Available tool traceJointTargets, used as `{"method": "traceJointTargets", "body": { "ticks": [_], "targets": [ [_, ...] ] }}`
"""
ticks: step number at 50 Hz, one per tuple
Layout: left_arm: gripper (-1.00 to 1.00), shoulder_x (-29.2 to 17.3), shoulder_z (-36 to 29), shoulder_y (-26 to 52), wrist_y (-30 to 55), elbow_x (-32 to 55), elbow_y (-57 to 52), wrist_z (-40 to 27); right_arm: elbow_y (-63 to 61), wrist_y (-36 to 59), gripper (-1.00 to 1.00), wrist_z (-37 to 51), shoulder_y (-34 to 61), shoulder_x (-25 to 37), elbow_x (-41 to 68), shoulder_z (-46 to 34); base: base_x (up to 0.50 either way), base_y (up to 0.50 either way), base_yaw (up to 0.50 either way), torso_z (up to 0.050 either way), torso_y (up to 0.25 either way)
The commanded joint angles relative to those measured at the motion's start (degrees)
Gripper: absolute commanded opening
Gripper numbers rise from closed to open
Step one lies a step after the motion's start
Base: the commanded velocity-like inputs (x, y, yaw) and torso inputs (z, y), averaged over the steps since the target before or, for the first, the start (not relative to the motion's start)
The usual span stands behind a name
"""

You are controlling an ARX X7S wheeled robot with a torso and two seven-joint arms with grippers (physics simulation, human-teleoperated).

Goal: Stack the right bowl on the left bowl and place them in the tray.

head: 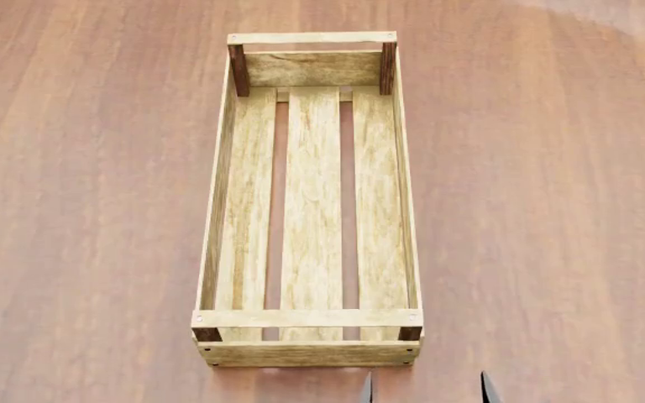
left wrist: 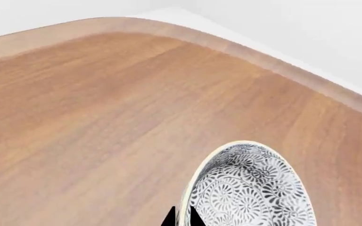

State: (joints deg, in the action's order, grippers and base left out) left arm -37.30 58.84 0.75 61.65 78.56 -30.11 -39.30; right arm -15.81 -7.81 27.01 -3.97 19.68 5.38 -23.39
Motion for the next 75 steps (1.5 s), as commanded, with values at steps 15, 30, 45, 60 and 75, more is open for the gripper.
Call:
{"method": "traceJointTargets", "body": {
  "ticks": [15,30,45,60,75],
  "targets": [
    [-1.0,4.5,-2.7,0.0,-1.3,-3.7,3.3,2.0,0.8,-0.2,1.0,-0.9,0.5,-0.8,-1.2,0.8,0.0,0.0,0.0,0.0,0.001],
    [-1.0,5.6,-4.5,0.3,-1.9,-5.0,4.8,2.0,1.0,-0.4,1.0,-0.6,0.3,-0.6,-0.9,0.8,0.0,0.0,0.0,0.0,0.0],
    [-1.0,6.3,-4.7,0.6,-2.9,-7.0,7.5,0.5,1.6,-0.7,1.0,-0.4,0.4,-0.4,-0.5,0.8,0.0,0.0,0.0,0.0,0.0],
    [-1.0,7.6,-5.9,0.1,-4.9,-10.3,11.1,1.8,1.7,-0.7,1.0,-0.1,0.4,-0.3,-0.4,0.6,0.0,0.0,0.0,0.0,0.001],
    [-1.0,8.0,-7.8,0.4,-6.5,-12.9,13.6,3.0,1.8,-0.7,1.0,0.2,0.5,-0.1,-0.3,0.5,0.0,0.0,0.0,0.0,0.0]
  ]
}}
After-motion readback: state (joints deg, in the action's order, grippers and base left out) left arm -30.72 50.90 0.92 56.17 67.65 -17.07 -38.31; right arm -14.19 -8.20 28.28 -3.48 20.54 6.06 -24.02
